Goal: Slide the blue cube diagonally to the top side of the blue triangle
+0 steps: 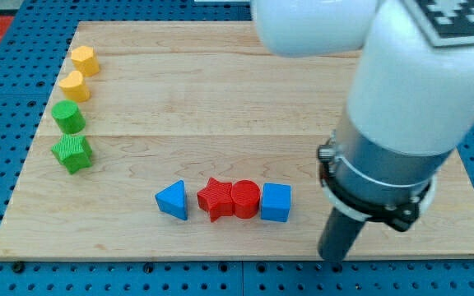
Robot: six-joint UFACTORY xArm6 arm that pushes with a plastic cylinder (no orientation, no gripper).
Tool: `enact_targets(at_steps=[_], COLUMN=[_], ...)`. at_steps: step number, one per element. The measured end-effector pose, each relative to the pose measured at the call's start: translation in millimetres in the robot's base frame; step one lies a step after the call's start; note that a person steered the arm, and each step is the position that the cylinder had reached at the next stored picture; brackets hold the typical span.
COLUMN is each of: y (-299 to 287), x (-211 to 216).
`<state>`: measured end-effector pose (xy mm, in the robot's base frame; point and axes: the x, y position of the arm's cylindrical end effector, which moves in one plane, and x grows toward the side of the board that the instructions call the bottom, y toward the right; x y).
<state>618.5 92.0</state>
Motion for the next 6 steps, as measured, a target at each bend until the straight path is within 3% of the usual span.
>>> enact_targets(at_steps=[3, 5, 6], y=[-83.5, -200.9, -227.4], x=[-120.6, -152.1, -95.4])
